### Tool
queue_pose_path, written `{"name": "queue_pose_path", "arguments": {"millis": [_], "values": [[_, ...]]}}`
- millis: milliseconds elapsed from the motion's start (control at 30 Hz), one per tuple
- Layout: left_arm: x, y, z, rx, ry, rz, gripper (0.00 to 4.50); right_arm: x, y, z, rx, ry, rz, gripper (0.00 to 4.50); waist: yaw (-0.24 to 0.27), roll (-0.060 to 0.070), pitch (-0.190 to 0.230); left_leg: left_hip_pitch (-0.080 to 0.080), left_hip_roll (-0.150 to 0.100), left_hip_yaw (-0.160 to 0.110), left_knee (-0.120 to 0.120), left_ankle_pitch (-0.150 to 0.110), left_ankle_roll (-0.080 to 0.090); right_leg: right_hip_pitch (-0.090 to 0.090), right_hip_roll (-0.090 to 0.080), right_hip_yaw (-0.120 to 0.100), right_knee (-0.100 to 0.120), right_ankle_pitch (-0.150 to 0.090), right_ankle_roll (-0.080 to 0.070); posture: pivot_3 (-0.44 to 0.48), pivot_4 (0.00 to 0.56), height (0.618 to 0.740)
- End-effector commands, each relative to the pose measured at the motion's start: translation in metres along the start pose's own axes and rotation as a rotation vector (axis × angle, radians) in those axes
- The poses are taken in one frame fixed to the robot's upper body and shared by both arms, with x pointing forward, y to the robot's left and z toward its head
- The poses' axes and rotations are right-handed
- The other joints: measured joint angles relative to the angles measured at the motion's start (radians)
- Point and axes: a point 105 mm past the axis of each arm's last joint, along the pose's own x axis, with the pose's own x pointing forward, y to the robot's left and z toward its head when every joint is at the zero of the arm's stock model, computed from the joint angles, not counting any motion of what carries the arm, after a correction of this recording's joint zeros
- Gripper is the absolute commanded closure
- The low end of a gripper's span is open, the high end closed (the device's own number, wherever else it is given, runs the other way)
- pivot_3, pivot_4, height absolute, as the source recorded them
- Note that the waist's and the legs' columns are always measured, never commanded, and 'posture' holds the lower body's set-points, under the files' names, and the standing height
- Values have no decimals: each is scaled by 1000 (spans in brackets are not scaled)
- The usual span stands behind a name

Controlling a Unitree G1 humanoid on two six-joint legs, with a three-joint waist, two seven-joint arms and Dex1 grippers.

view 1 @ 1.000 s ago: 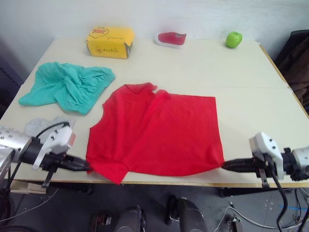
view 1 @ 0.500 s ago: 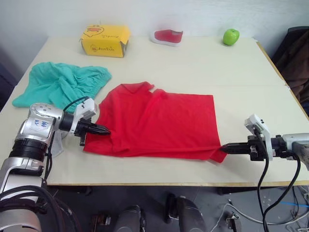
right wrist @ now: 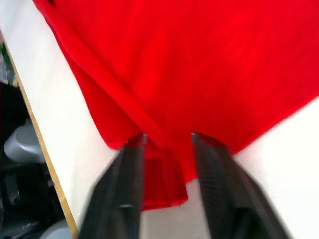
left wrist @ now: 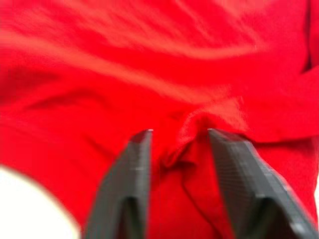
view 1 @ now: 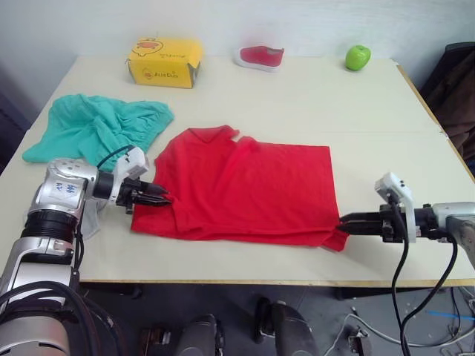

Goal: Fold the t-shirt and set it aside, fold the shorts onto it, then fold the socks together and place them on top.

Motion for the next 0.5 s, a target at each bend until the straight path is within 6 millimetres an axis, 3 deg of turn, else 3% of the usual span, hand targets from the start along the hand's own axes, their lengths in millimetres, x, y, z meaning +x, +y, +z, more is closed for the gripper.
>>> {"name": "queue_pose_path", "arguments": {"millis": [33, 133, 167, 267, 300, 400, 500], "values": [[-29, 3, 40, 102, -111, 73, 1355, -20, 9, 29, -84, -76, -47, 1477, 0, 0, 0, 0, 0, 0, 0, 0, 0, 0, 0, 0, 0, 0, 0, 0, 150, 740], [-43, -13, 62, 98, -184, 41, 425, -25, 25, 38, -136, -104, -39, 459, 1, 0, 0, 0, 0, -1, 0, 0, 0, 0, 0, 0, 0, 0, 0, 0, 150, 740], [-47, -25, 65, 105, -187, 2, 105, -22, 33, 39, -158, -104, -20, 417, 1, 0, 0, 0, 0, -1, 0, 0, 0, 0, 0, 0, 0, 0, 0, 0, 150, 740], [-44, -60, 54, 145, -139, -86, 105, -2, 65, 37, -263, -99, 42, 417, -7, 0, 0, 1, 1, -1, -2, -1, -1, 0, 0, 1, -1, 0, 0, 0, 150, 740], [-41, -68, 50, 154, -137, -102, 73, 5, 73, 37, -284, -111, 53, 622, -8, 0, 0, 3, 1, -1, -3, -1, -3, 1, 1, 1, -2, -1, -1, 0, 150, 740], [-34, -80, 41, 146, -138, -124, 697, 22, 80, 30, -319, -101, 49, 1411, -5, 0, 0, 3, 2, -1, 0, -2, -3, 2, 2, 2, -1, -1, -1, 0, 150, 740], [-26, -92, 18, 148, -63, -160, 1664, 39, 88, 19, -359, -77, 74, 2522, 1, 0, 0, 5, 3, -1, 0, -2, -4, 3, 2, 3, -4, -1, -2, 0, 150, 740]]}}
